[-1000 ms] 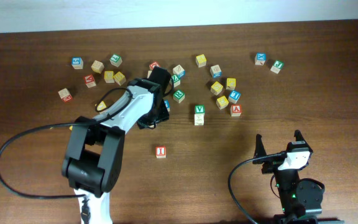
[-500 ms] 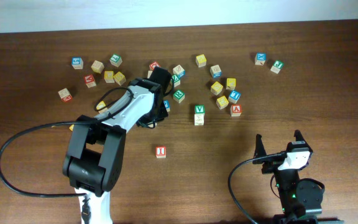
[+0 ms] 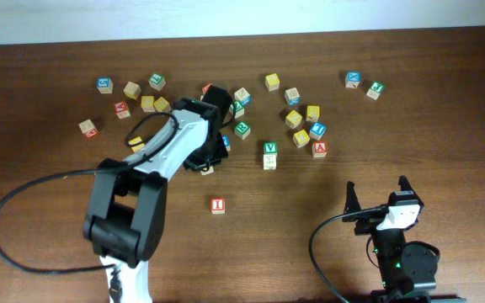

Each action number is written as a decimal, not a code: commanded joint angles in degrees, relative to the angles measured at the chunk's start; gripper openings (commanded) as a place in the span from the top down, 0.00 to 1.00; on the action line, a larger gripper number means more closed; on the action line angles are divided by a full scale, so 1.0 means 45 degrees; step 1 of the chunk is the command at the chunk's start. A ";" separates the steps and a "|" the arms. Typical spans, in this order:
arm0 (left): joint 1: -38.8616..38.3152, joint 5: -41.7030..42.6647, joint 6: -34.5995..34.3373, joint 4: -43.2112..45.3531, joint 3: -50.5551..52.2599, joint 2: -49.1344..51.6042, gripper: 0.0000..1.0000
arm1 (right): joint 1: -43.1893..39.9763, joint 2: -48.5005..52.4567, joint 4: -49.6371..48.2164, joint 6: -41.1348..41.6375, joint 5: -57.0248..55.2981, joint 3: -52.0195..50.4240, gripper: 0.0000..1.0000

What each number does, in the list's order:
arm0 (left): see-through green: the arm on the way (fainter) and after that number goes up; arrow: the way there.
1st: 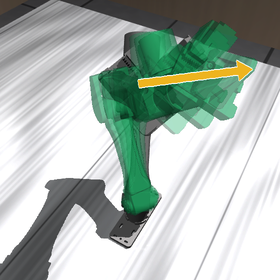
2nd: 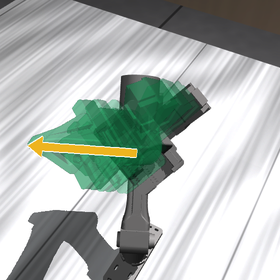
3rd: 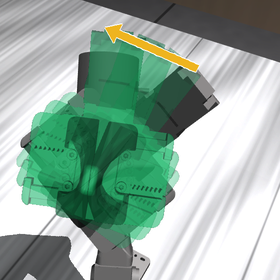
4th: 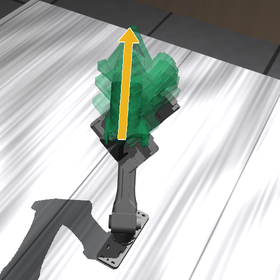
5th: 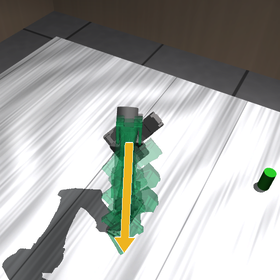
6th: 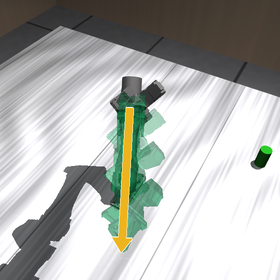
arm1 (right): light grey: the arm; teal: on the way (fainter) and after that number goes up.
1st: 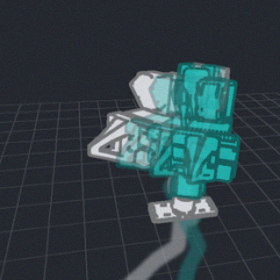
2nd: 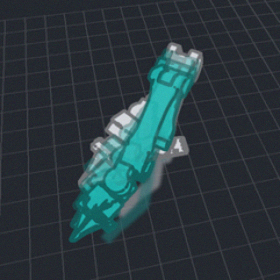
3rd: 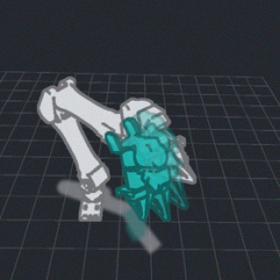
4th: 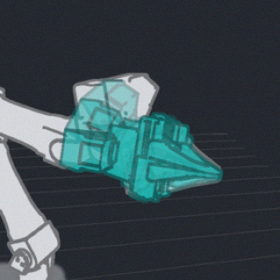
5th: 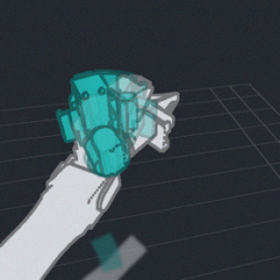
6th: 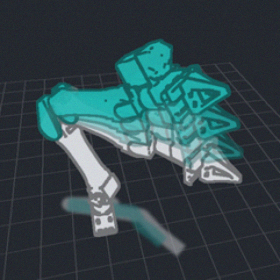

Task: Spell out ICRA
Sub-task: 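Carry the yellow C block and set it right of the I block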

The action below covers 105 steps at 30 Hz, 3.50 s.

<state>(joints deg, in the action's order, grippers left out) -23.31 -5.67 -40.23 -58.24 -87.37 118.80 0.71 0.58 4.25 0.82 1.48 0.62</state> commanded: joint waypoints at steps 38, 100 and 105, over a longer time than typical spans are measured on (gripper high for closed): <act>-0.4809 -0.1370 -0.1574 0.0787 0.1933 -0.0554 0.79 | -0.0092 -0.0083 0.0063 -0.0078 -0.0058 -0.0068 0.02; -0.4410 -0.1088 -0.1428 0.0505 0.1928 -0.0495 0.53 | -0.0092 -0.0083 0.0063 -0.0078 -0.0058 -0.0068 0.02; -0.3565 -0.1078 -0.1098 0.1185 0.1836 -0.0495 0.36 | -0.0092 -0.0083 0.0063 -0.0078 -0.0058 -0.0068 0.02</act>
<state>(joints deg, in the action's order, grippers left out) -41.78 -9.45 -46.37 -54.11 -78.94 115.74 0.71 0.58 4.25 0.82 1.48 0.62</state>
